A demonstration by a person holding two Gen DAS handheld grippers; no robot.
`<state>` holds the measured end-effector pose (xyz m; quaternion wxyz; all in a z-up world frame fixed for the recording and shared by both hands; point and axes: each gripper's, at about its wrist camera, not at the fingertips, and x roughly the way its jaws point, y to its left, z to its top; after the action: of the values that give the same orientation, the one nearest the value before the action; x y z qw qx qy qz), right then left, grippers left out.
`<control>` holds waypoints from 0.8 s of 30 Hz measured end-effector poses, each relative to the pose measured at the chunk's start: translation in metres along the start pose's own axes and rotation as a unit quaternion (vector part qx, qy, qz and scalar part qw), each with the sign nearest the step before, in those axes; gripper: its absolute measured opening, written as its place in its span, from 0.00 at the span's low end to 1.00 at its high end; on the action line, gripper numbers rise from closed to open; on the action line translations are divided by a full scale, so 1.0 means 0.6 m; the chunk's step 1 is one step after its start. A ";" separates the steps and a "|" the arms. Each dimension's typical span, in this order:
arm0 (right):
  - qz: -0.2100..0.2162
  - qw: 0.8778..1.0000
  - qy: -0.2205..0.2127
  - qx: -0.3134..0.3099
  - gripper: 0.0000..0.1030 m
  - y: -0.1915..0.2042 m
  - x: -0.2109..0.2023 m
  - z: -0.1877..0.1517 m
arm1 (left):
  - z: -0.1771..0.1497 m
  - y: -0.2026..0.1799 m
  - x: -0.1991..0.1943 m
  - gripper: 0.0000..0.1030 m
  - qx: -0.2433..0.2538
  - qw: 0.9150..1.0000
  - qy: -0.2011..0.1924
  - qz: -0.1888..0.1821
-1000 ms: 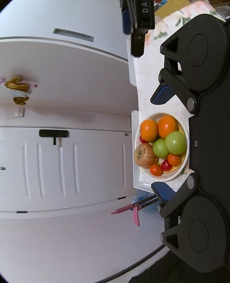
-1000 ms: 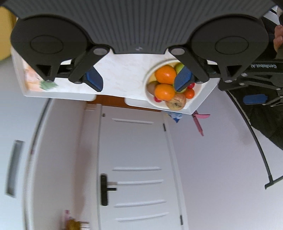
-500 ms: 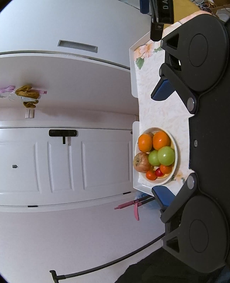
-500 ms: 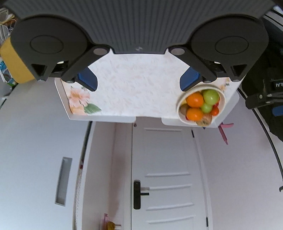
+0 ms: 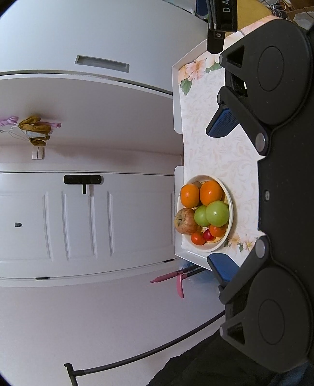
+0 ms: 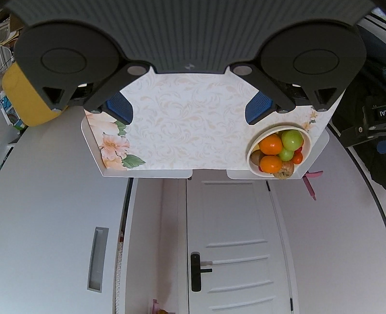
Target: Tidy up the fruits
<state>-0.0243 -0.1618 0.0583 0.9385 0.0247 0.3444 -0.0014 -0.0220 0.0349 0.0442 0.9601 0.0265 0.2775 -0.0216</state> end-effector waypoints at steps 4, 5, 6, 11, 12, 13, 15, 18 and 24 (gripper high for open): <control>0.000 1.000 0.001 0.003 1.00 -0.001 0.000 0.000 | 0.000 0.000 0.001 1.00 0.000 1.000 0.001 0.001; -0.001 1.000 0.001 0.004 1.00 -0.001 0.001 0.000 | 0.000 0.000 0.002 1.00 0.000 1.000 0.002 0.001; -0.001 1.000 0.001 0.006 1.00 -0.001 0.002 0.000 | -0.001 0.000 0.003 1.00 0.001 1.000 0.002 0.002; -0.002 1.000 0.008 0.010 1.00 -0.003 0.006 0.001 | -0.003 0.003 0.007 1.00 -0.004 1.000 0.005 0.004; -0.002 1.000 0.008 0.011 1.00 -0.003 0.007 0.001 | -0.003 0.004 0.007 1.00 -0.005 1.000 0.006 0.006; -0.001 1.000 0.009 0.012 1.00 -0.004 0.008 0.001 | -0.002 0.004 0.009 1.00 -0.005 1.000 0.006 0.007; -0.002 1.000 0.010 0.013 1.00 -0.005 0.009 0.002 | -0.002 0.005 0.010 1.00 -0.006 1.000 0.007 0.008; -0.003 1.000 0.011 0.015 1.00 -0.006 0.011 0.003 | 0.000 0.003 0.011 1.00 -0.006 1.000 0.007 0.008; -0.004 1.000 0.013 0.017 1.00 -0.009 0.015 0.005 | 0.000 0.003 0.016 1.00 -0.007 1.000 0.010 0.007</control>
<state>-0.0157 -0.1670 0.0544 0.9334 0.0396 0.3566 -0.0103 -0.0136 0.0366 0.0393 0.9575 0.0224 0.2872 -0.0126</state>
